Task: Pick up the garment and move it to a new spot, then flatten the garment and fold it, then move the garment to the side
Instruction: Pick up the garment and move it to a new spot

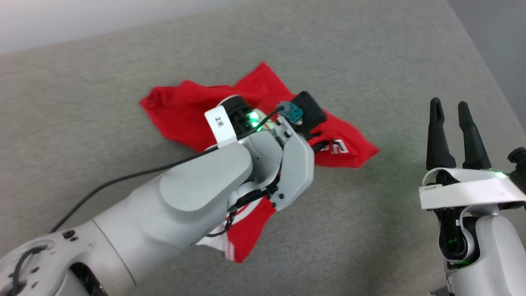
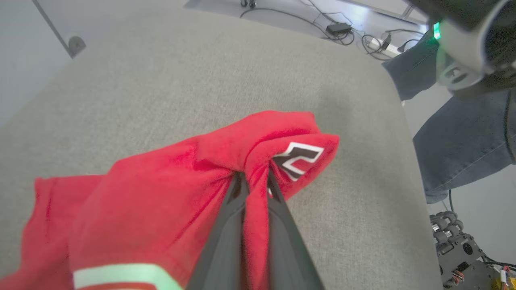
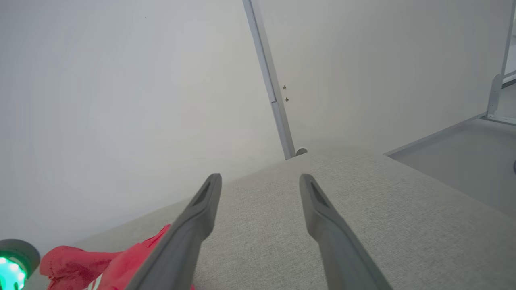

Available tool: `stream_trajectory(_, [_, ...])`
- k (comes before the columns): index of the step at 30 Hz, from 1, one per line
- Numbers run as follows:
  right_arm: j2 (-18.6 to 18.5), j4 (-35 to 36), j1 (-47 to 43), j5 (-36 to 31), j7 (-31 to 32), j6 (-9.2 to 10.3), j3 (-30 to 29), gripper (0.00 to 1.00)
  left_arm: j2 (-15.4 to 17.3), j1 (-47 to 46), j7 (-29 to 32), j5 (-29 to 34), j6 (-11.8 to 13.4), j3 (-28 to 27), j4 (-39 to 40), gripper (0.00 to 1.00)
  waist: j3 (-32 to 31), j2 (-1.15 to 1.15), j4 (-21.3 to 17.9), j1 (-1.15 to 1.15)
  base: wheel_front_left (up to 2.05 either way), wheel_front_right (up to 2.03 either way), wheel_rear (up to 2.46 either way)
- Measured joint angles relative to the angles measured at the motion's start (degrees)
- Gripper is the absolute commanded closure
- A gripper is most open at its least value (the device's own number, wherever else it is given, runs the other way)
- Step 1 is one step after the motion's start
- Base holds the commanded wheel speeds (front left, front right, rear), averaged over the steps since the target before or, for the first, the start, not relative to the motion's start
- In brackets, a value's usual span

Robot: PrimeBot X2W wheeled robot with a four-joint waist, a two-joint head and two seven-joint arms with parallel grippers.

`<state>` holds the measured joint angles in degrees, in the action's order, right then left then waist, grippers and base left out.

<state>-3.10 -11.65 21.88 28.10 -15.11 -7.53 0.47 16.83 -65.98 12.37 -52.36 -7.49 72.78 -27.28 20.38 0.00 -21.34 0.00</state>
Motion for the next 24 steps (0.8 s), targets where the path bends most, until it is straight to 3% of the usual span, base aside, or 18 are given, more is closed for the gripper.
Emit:
stream_trajectory(6, [0.1,0.3,0.1,2.6,0.0,0.00,1.6,0.00,0.3,2.5,6.5,0.1,0.0,0.5,-5.6,1.00,3.4,0.00,-4.7,0.00,0.00,0.00,0.00])
stream_trajectory(14, [0.0,0.5,0.5,3.6,0.0,0.00,2.3,0.00,2.0,2.9,12.5,1.3,-0.1,-1.1,-5.8,1.00,6.9,0.00,-8.6,0.00,0.00,0.00,0.00])
stream_trajectory(15, [0.0,0.5,0.6,3.5,0.0,0.00,2.3,0.00,2.1,2.8,12.9,0.8,-0.1,-1.2,-5.3,0.69,7.3,0.00,-8.7,0.00,0.00,0.00,0.00])
stream_trajectory(16, [0.1,0.5,0.7,3.1,0.0,0.00,2.4,0.00,2.3,2.7,12.9,-0.8,-0.1,-1.3,-5.1,0.48,7.5,0.00,-8.6,0.00,0.00,0.00,0.00])
stream_trajectory(17, [0.1,0.5,0.7,2.7,0.0,0.00,2.4,0.00,2.3,2.4,12.7,-2.6,-0.1,-1.2,-5.1,0.00,7.6,0.00,-8.4,0.00,0.00,0.00,0.00])
stream_trajectory(24, [0.2,0.1,0.7,-2.0,0.0,0.00,2.1,0.00,2.7,2.0,3.8,-4.8,-0.5,0.4,-2.2,0.00,7.3,0.00,-5.2,0.00,0.00,0.00,0.00])
